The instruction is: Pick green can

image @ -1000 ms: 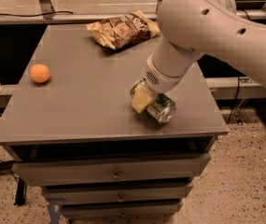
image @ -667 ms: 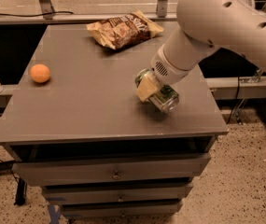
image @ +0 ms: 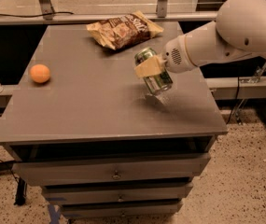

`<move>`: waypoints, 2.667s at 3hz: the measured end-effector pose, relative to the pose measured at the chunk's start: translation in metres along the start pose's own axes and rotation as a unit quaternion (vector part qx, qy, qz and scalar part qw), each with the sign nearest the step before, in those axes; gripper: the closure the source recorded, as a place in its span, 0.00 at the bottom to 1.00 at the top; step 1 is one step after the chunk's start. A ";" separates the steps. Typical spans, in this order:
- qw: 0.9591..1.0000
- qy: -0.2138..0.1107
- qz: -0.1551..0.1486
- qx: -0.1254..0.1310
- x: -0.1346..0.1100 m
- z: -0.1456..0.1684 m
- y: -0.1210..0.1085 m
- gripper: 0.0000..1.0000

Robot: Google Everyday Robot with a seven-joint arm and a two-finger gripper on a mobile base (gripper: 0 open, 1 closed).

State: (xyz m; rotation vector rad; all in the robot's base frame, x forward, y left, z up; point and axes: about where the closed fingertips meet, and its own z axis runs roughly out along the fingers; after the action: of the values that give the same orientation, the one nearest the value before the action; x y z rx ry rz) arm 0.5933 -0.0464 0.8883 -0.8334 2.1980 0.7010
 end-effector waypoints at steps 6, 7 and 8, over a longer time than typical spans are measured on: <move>0.922 -0.343 -0.117 -0.135 -0.044 -0.032 0.017 1.00; 0.899 -0.369 -0.199 -0.128 -0.058 -0.035 0.024 1.00; 0.889 -0.357 -0.259 -0.122 -0.061 -0.024 0.029 1.00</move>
Offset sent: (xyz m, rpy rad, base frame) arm 0.0293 0.0036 0.0571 0.5445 -0.3650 0.1091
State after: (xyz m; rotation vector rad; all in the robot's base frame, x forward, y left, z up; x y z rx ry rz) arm 0.5973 -0.0218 0.9557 -1.0247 1.1747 0.8444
